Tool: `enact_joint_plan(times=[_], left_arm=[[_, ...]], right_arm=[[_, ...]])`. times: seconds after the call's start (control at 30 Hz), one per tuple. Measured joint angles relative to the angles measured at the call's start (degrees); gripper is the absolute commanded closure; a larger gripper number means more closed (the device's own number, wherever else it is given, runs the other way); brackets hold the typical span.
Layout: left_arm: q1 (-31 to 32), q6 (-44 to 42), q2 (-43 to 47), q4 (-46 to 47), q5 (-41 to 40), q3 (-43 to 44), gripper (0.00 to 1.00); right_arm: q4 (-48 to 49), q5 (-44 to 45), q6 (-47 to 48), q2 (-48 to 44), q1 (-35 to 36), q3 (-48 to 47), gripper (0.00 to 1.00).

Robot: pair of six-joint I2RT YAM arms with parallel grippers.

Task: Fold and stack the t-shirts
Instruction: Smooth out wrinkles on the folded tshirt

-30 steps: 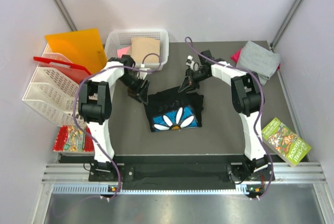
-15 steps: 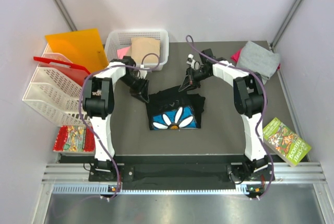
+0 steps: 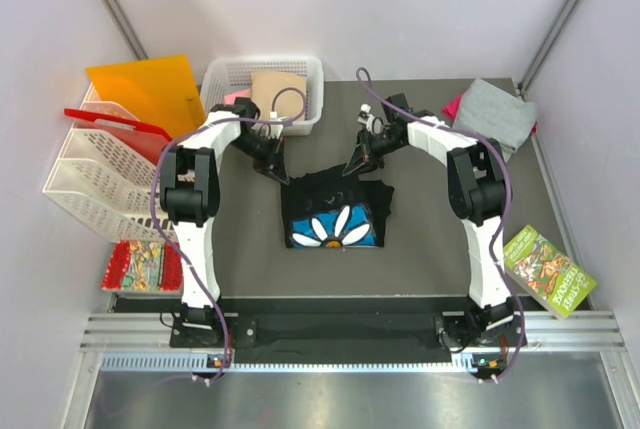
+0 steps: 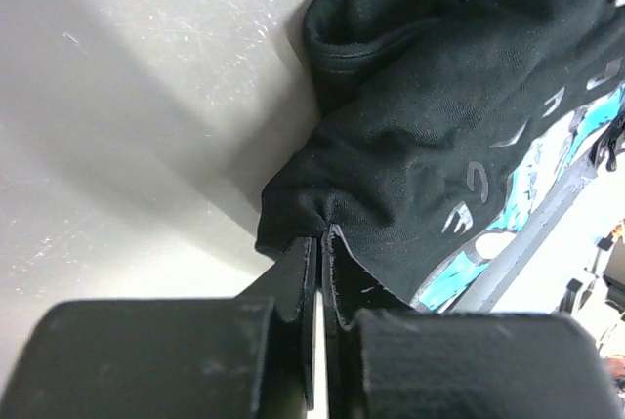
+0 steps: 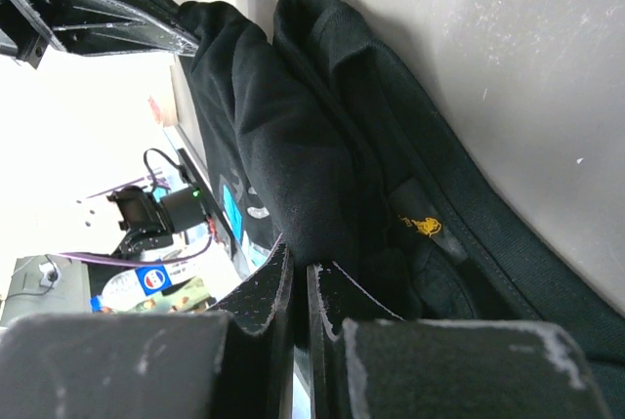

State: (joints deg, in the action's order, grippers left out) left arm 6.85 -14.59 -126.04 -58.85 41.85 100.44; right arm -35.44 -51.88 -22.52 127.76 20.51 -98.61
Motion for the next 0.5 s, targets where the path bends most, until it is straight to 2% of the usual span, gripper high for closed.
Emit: enact_joint_plan(times=[0.27, 0.5], left_arm=[[0.0, -0.6, 0.0, -1.0, 0.5, 0.0, 1.00], [0.2, -1.5, 0.1, -3.5, 1.7, 2.2, 1.00]], right_arm=[[-1.6, 1.3, 0.0, -2.2, 0.0, 1.1, 1.00], [-3.3, 3.7, 0.0, -12.4, 0.5, 6.8, 1.00]])
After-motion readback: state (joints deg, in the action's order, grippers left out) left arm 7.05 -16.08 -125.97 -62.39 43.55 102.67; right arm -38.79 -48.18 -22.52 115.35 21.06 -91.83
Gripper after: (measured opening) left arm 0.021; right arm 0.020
